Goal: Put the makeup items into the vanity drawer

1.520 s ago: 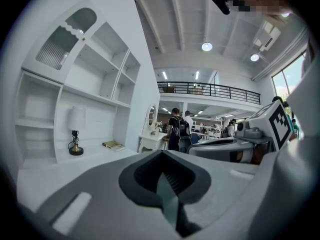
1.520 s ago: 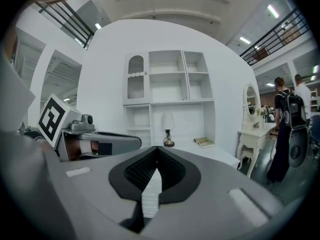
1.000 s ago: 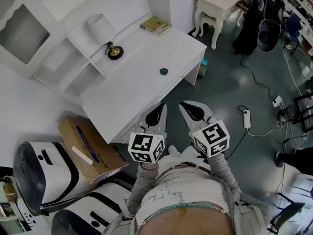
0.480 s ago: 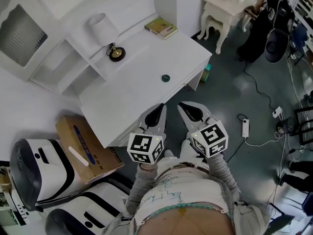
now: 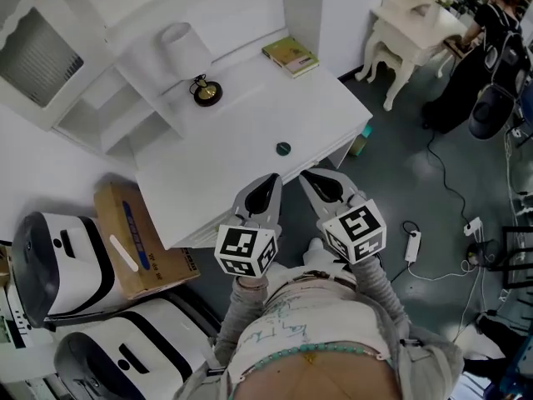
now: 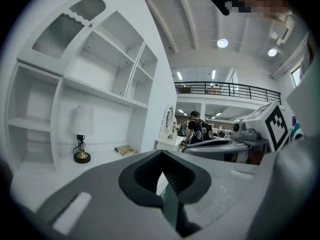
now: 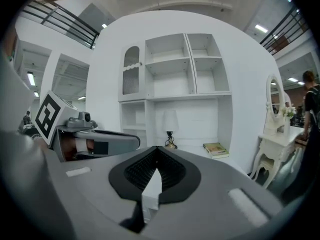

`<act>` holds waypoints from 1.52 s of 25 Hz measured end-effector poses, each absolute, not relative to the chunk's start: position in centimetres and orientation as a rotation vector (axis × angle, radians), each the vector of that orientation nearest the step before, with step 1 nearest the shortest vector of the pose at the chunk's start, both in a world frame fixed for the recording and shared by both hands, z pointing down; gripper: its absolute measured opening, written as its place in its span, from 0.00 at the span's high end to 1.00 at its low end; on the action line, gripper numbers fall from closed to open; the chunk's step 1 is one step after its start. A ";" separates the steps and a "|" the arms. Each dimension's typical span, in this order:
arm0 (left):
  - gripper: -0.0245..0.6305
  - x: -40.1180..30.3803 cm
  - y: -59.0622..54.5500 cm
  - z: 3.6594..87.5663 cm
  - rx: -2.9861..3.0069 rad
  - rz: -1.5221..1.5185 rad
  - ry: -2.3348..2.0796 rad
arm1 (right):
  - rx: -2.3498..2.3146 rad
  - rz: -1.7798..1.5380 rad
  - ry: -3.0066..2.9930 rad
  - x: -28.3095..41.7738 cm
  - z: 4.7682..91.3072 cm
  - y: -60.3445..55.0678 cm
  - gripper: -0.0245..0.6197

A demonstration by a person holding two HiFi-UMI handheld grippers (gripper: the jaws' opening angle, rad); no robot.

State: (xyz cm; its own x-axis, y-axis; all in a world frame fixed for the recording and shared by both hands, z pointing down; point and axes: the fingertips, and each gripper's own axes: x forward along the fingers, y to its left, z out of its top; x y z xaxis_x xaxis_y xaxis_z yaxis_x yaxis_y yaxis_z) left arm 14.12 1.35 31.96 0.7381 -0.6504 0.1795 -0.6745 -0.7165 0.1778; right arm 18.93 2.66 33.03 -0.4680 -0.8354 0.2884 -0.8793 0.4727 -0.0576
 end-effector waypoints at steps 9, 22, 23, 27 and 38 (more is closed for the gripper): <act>0.96 14.6 0.7 32.9 2.592 0.134 -1.258 | 1.292 0.288 -2.576 20.8 34.0 0.7 0.92; 0.96 11.4 -4.7 32.6 2.600 0.128 -1.271 | 1.248 0.277 -2.593 17.0 34.0 -4.9 0.92; 0.96 11.2 -5.3 32.6 2.604 0.125 -1.264 | 1.253 0.277 -2.589 16.7 34.1 -5.4 0.92; 0.96 10.1 -7.1 33.0 2.610 0.119 -1.237 | 1.272 0.279 -2.565 15.5 34.5 -7.2 0.92; 0.96 6.5 -10.5 34.1 2.609 0.123 -1.221 | 1.318 0.290 -2.525 12.8 36.0 -10.6 0.92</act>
State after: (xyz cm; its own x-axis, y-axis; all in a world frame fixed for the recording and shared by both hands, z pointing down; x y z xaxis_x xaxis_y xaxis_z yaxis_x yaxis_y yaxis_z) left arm 6.52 -10.52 34.07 0.6438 -0.7427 0.1841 -0.7645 -0.6141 0.1961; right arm 12.84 -10.57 36.01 -0.5461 -0.7684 0.3337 -0.8240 0.5645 -0.0486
